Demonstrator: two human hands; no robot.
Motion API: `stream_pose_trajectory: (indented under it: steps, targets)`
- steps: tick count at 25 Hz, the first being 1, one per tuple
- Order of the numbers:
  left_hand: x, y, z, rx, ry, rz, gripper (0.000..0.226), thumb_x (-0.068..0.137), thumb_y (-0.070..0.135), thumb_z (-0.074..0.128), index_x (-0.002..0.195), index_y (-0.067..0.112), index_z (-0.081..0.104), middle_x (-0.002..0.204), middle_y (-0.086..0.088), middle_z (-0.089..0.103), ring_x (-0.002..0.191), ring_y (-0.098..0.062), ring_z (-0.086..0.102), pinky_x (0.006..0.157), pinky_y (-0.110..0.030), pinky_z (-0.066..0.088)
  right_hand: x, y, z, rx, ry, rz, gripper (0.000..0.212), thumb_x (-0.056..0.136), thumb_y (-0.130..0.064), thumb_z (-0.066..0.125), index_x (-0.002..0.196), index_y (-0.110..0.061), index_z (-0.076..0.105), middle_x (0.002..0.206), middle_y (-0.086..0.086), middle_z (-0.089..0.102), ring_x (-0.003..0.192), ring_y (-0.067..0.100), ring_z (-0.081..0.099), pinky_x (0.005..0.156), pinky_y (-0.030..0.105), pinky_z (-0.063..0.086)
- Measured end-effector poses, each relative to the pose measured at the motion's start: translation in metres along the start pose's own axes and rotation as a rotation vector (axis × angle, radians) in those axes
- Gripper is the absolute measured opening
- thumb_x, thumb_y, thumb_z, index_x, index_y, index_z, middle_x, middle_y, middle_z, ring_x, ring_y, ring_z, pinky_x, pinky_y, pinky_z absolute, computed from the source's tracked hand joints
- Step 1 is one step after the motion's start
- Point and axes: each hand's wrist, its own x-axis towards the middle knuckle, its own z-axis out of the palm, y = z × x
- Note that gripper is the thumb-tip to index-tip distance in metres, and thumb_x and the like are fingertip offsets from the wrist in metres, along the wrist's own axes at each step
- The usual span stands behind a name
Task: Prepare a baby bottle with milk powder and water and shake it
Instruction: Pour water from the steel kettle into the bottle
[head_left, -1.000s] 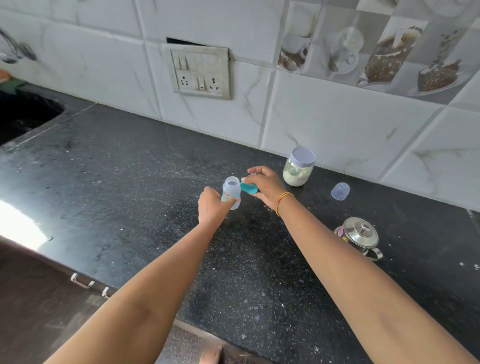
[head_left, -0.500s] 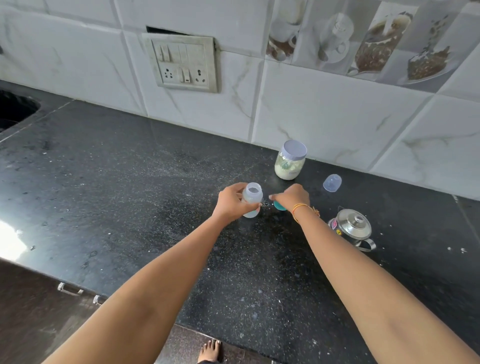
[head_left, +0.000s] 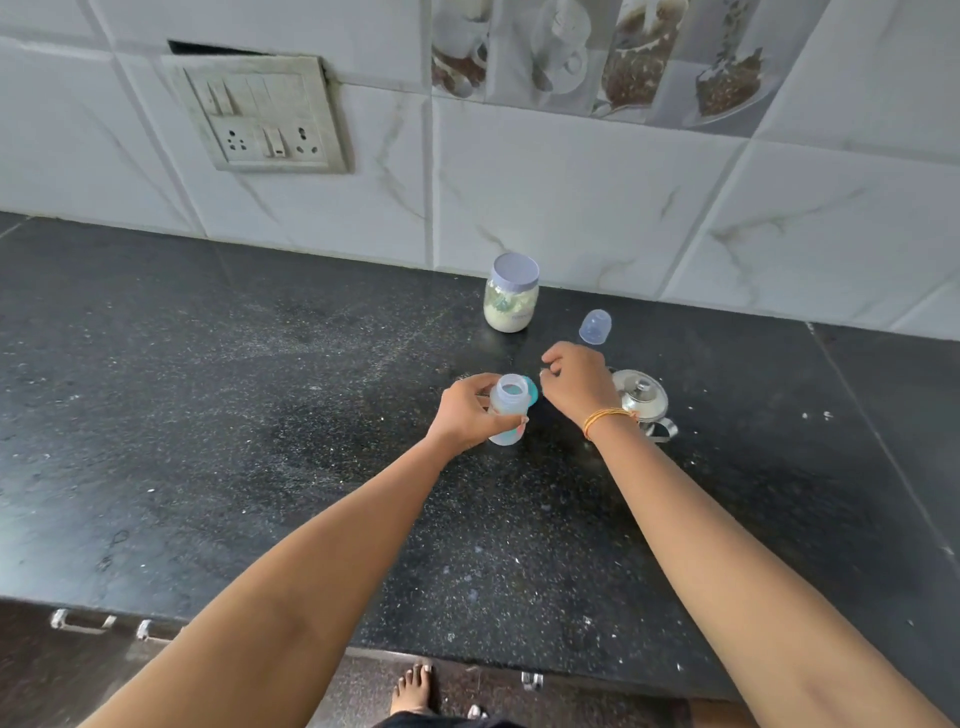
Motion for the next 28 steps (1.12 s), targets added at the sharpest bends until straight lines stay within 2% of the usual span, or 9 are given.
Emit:
stream_pose_trajectory:
  steps: [3,6,9,11,13,16,19,24,28]
  targets:
    - [-0.002,0.004,0.015,-0.025,0.0,-0.018,0.058,0.066,0.024,0.087,0.12,0.02,0.066,0.106,0.009,0.069,0.097,-0.008,0.065,0.085,-0.021,0.051,-0.022,0.021,-0.028,0.073,0.302,0.03,0.015,0.087,-0.018,0.056,0.089,-0.016,0.071,0.09,0.003,0.068,0.083,0.021,0.063,0.07,0.034,0.054]
    - [-0.003,0.006,0.022,-0.017,0.03,-0.06,0.061,0.068,0.024,0.086,0.125,0.018,0.064,0.111,0.006,0.069,0.095,-0.005,0.061,0.084,-0.019,0.048,-0.036,0.055,-0.038,0.217,0.515,0.225,0.018,0.084,-0.023,0.059,0.096,-0.012,0.066,0.098,0.004,0.063,0.085,0.02,0.06,0.07,0.032,0.05]
    - [-0.006,0.008,0.027,-0.008,0.04,-0.051,0.061,0.069,0.024,0.085,0.126,0.019,0.064,0.114,0.005,0.07,0.096,-0.004,0.06,0.084,-0.017,0.045,-0.047,0.085,-0.028,0.516,0.476,0.58,0.025,0.081,-0.03,0.063,0.092,-0.007,0.058,0.088,0.005,0.059,0.08,0.024,0.055,0.066,0.031,0.042]
    - [-0.007,0.008,0.03,-0.012,0.048,-0.051,0.061,0.069,0.024,0.086,0.125,0.016,0.064,0.115,0.003,0.069,0.097,-0.005,0.059,0.084,-0.017,0.044,-0.05,0.093,-0.019,0.675,0.403,0.686,0.027,0.08,-0.033,0.063,0.079,-0.006,0.059,0.076,0.007,0.06,0.074,0.027,0.055,0.062,0.034,0.047]
    - [-0.006,0.007,0.032,-0.026,0.066,-0.043,0.063,0.066,0.028,0.087,0.123,0.016,0.064,0.115,0.003,0.069,0.1,-0.007,0.061,0.087,-0.019,0.045,-0.053,0.094,-0.01,0.814,0.373,0.723,0.027,0.084,-0.03,0.061,0.083,-0.003,0.061,0.077,0.007,0.061,0.07,0.022,0.054,0.053,0.031,0.046]
    - [-0.005,0.006,0.035,-0.101,0.077,-0.046,0.071,0.063,0.037,0.088,0.127,0.023,0.061,0.116,0.009,0.068,0.11,-0.006,0.062,0.095,-0.022,0.047,-0.055,0.086,-0.004,1.072,0.332,0.726,0.022,0.091,-0.021,0.059,0.072,-0.01,0.055,0.067,0.002,0.046,0.062,0.014,0.041,0.051,0.026,0.039]
    - [-0.002,0.01,0.035,-0.09,0.056,-0.018,0.055,0.069,0.035,0.085,0.119,0.024,0.067,0.11,0.008,0.072,0.103,-0.008,0.065,0.091,-0.023,0.05,-0.054,0.074,-0.01,1.18,0.326,0.687,0.028,0.09,-0.016,0.063,0.065,-0.013,0.051,0.064,0.001,0.041,0.061,0.013,0.04,0.051,0.025,0.037]
    - [0.004,0.005,0.036,-0.148,0.016,-0.063,0.063,0.067,0.035,0.087,0.124,0.02,0.066,0.113,0.006,0.072,0.105,-0.009,0.066,0.095,-0.029,0.052,-0.043,0.058,-0.047,1.05,0.104,0.433,0.028,0.089,-0.018,0.066,0.064,-0.01,0.056,0.05,0.0,0.054,0.048,0.011,0.052,0.043,0.019,0.04]
    - [0.007,0.003,0.036,-0.202,-0.009,-0.087,0.064,0.065,0.031,0.089,0.124,0.022,0.065,0.115,0.005,0.072,0.106,-0.009,0.066,0.099,-0.032,0.052,-0.025,0.041,-0.078,0.704,-0.067,0.156,0.037,0.087,-0.019,0.069,0.058,-0.009,0.049,0.056,0.003,0.047,0.048,0.009,0.051,0.038,0.015,0.042]
